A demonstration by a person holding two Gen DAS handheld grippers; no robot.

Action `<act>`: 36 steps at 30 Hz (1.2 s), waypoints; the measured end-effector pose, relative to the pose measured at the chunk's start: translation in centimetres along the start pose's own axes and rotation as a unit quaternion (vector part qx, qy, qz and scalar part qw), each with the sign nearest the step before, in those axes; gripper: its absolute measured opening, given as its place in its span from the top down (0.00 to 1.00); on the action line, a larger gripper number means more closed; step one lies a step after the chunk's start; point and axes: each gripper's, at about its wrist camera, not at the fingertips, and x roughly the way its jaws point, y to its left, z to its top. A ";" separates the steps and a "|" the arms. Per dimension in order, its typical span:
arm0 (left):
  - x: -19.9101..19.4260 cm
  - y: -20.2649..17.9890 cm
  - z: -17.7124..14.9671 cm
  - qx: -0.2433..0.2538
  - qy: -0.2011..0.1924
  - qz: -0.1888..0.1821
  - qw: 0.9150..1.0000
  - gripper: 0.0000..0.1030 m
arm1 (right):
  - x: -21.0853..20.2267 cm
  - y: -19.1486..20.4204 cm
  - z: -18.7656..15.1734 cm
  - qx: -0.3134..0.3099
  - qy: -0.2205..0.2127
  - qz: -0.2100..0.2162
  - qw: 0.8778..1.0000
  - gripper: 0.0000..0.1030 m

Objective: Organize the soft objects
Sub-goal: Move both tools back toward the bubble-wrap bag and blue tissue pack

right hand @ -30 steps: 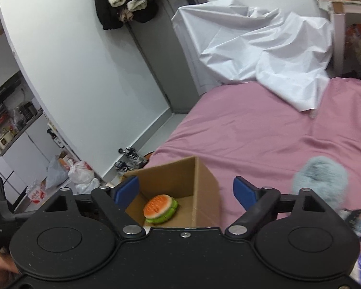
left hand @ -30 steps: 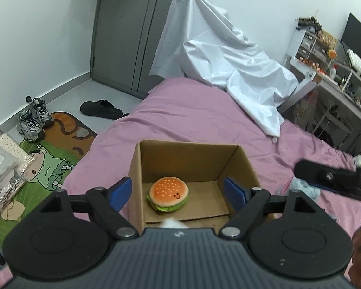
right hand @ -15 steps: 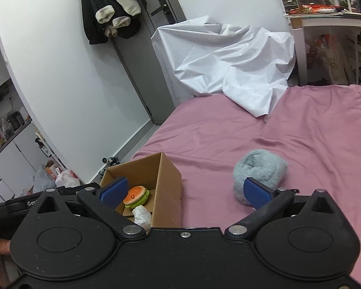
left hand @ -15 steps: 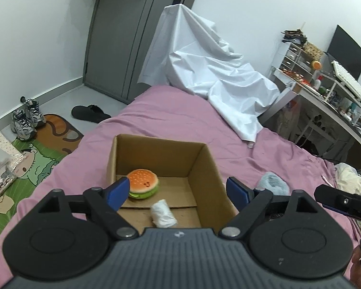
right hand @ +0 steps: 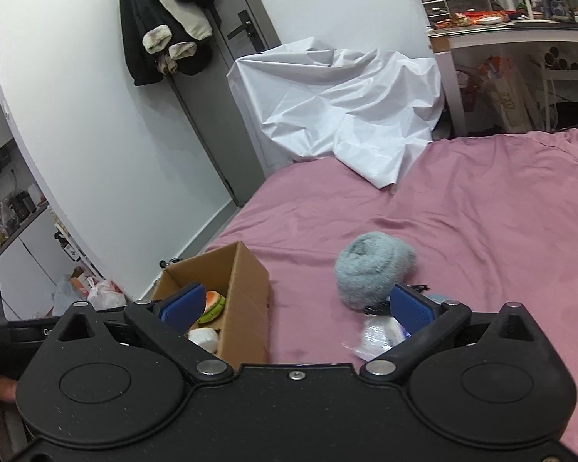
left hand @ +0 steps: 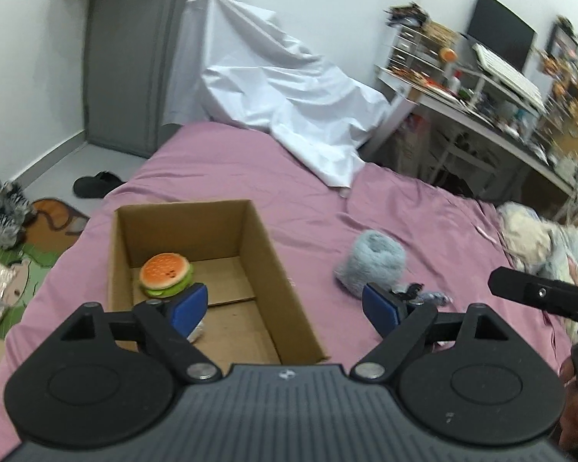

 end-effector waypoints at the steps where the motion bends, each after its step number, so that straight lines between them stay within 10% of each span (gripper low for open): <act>1: 0.1 -0.4 0.0 0.010 0.004 -0.003 1.000 0.16 | -0.2 -0.2 -0.1 0.001 0.002 -0.004 1.000 0.00; 36: 9.6 -7.9 -0.4 0.067 0.113 -0.079 0.988 0.23 | 3.2 -9.5 -3.3 0.071 0.073 -0.019 0.995 0.17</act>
